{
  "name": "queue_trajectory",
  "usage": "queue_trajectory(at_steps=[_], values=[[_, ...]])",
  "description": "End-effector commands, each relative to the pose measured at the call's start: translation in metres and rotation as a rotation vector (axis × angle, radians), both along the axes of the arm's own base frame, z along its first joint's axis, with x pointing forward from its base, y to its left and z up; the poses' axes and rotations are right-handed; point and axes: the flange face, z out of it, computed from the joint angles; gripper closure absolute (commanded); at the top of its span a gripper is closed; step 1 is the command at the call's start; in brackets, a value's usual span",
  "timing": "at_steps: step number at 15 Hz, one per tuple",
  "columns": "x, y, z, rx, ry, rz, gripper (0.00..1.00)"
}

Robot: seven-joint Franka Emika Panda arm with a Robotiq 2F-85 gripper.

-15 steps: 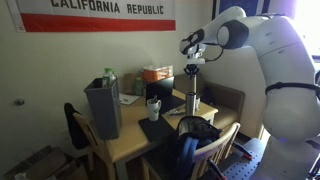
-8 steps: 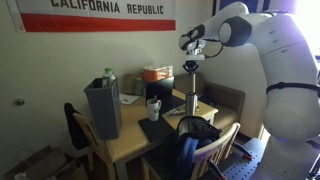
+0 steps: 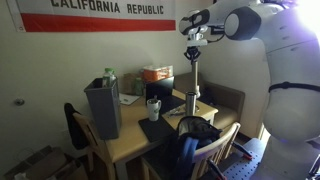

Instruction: Take the paper towel core off the stand and put it in the gray bin

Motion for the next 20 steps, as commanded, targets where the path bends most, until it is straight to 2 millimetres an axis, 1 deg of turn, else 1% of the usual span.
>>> queue_trajectory(at_steps=[1, 7, 11, 14, 17, 19, 20], values=[[-0.012, 0.01, 0.048, -0.017, 0.022, 0.035, 0.95], [-0.024, 0.03, 0.117, -0.023, 0.024, 0.049, 0.96], [-0.037, 0.049, 0.165, -0.03, 0.006, 0.066, 0.96], [-0.053, 0.072, 0.196, -0.018, 0.011, 0.097, 0.96], [-0.066, 0.101, 0.224, 0.016, -0.013, 0.164, 0.96], [-0.066, 0.123, 0.237, 0.036, -0.066, 0.214, 0.96], [-0.062, 0.136, 0.242, 0.056, -0.108, 0.249, 0.96]])
